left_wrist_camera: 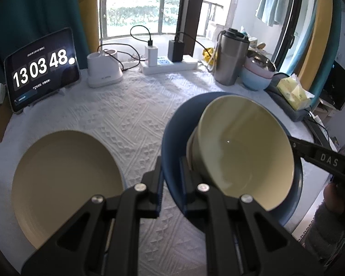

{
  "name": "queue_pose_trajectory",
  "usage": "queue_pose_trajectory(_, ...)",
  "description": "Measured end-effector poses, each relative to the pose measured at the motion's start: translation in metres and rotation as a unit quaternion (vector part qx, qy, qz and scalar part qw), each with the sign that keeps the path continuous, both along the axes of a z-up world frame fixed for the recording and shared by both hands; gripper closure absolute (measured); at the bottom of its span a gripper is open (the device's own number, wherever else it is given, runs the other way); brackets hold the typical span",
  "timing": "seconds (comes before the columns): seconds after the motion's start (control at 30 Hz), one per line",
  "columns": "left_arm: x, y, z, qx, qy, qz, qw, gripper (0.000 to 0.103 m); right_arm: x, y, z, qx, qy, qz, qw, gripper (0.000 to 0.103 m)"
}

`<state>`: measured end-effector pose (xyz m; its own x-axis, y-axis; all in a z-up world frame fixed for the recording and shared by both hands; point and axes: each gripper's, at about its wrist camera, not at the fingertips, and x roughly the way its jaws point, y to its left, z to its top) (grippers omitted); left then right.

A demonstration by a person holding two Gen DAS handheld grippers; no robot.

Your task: Organize plates and bowls

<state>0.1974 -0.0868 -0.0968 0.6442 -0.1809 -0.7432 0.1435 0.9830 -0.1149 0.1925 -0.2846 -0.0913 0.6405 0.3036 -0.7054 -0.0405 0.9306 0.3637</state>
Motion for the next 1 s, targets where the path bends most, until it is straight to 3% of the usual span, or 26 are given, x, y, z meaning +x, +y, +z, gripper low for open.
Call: queue_pose_trajectory(1.0, -0.031, 0.070, 0.027, -0.026, -0.027, 0.047, 0.9982, 0.092, -0.010, 0.067, 0.035, -0.027, -0.025, 0.047, 0.998, 0.095)
